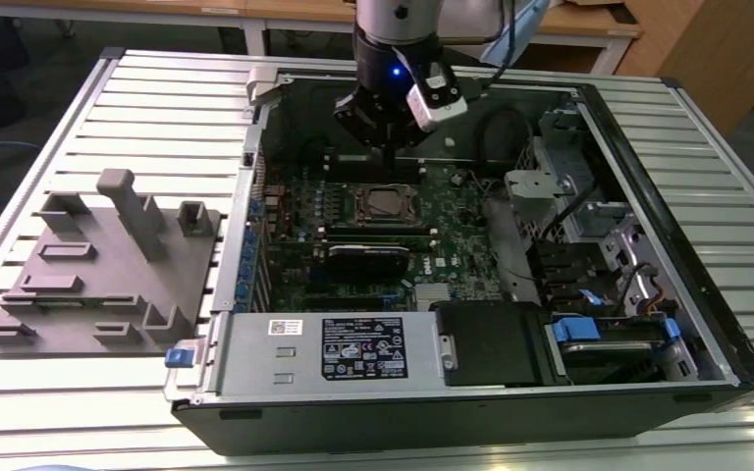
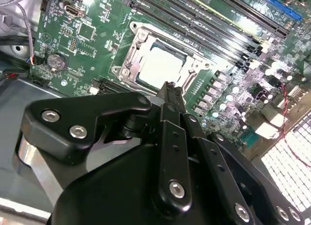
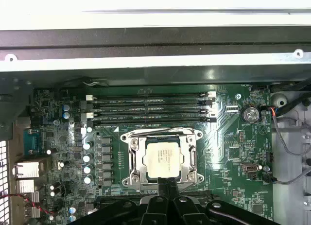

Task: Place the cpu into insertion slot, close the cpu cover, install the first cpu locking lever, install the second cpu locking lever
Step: 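Install the second cpu locking lever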

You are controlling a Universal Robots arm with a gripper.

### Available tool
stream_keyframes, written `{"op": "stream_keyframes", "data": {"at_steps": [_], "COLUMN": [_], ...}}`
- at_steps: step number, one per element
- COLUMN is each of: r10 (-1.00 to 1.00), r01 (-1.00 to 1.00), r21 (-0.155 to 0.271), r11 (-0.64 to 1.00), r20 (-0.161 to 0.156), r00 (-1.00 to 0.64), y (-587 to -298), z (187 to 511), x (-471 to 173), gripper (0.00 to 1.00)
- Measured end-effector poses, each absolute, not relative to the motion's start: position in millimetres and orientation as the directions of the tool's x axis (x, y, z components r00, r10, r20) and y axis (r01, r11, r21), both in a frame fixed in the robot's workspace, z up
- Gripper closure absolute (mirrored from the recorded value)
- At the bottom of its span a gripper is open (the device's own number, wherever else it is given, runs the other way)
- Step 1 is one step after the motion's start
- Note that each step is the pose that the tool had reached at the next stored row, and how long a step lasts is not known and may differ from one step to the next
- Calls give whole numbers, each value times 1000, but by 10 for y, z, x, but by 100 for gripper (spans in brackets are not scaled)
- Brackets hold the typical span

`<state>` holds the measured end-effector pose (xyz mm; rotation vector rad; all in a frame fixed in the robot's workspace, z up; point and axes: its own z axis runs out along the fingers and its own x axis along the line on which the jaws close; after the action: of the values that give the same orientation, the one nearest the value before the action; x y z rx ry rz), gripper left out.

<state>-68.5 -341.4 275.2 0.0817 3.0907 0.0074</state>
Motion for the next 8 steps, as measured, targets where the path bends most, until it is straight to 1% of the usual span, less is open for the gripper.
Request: {"op": "stream_keyframes", "data": {"at_steps": [1,8], "r10": [53,53], "r01": [53,53], "r21": [6,6], "r11": [999,999], "r20": [-50,-50], "r00": [-997,-997], "y": [-3414,-3414], "z": [2824,2887], "x": [-685,-685], "gripper": [90,90]}}
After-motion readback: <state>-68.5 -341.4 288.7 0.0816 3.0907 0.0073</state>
